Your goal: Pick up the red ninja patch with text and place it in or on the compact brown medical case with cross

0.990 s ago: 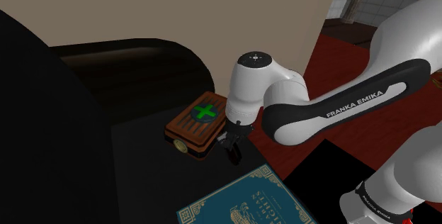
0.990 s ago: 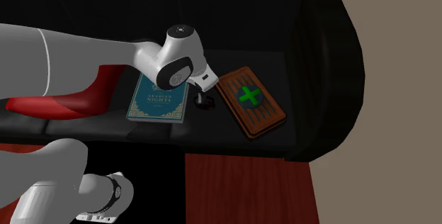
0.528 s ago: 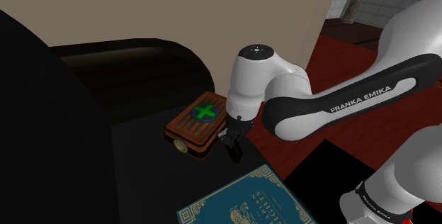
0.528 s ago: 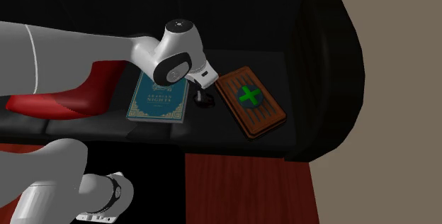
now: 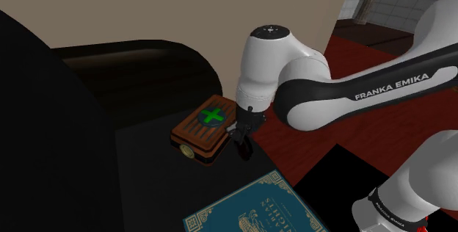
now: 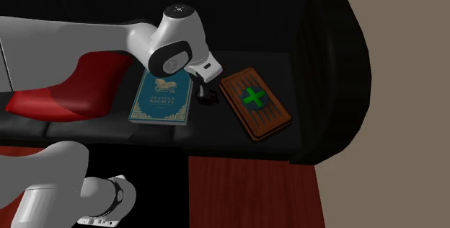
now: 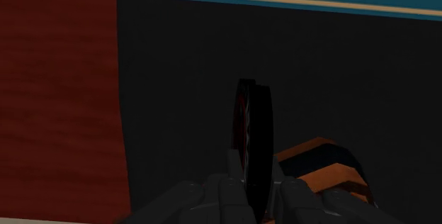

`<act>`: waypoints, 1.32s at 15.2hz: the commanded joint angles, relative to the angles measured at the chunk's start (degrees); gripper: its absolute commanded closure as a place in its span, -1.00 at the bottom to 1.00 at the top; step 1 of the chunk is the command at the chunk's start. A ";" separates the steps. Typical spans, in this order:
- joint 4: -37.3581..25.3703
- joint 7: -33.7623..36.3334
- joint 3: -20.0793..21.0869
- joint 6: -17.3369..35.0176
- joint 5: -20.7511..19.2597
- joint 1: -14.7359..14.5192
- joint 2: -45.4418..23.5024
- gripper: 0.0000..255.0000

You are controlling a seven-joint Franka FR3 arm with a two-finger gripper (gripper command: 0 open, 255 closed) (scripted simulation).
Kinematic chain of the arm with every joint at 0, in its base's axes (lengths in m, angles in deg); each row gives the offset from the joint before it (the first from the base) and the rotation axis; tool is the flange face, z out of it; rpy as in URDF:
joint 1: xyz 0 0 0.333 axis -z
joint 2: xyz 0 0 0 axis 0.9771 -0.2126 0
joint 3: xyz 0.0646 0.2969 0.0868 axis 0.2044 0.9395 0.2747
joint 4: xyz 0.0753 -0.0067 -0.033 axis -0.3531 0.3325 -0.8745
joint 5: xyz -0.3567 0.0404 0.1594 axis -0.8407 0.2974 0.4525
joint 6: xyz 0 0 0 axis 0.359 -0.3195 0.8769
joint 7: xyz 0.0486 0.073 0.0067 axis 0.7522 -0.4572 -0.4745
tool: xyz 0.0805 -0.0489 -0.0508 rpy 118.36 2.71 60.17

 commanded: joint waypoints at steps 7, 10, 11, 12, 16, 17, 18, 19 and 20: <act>-4.01 -1.85 -1.38 -6.35 1.75 -0.45 2.83 1.00; -5.69 -2.37 -1.87 -8.72 2.15 -0.53 3.64 1.00; -6.28 -2.53 -2.03 -9.50 2.26 -0.55 3.88 1.00; -6.87 -2.67 -2.18 -10.28 2.35 -0.57 4.10 1.00; -9.36 -3.17 -2.74 -13.39 2.63 -0.59 4.82 1.00; -10.02 -3.28 -2.86 -14.17 2.67 -0.58 4.97 1.00; -10.68 -3.38 -2.99 -14.94 2.71 -0.57 5.09 1.00; -11.36 -3.47 -3.11 -15.71 2.73 -0.56 5.20 1.00; -12.04 -3.55 -3.22 -16.48 2.75 -0.54 5.30 1.00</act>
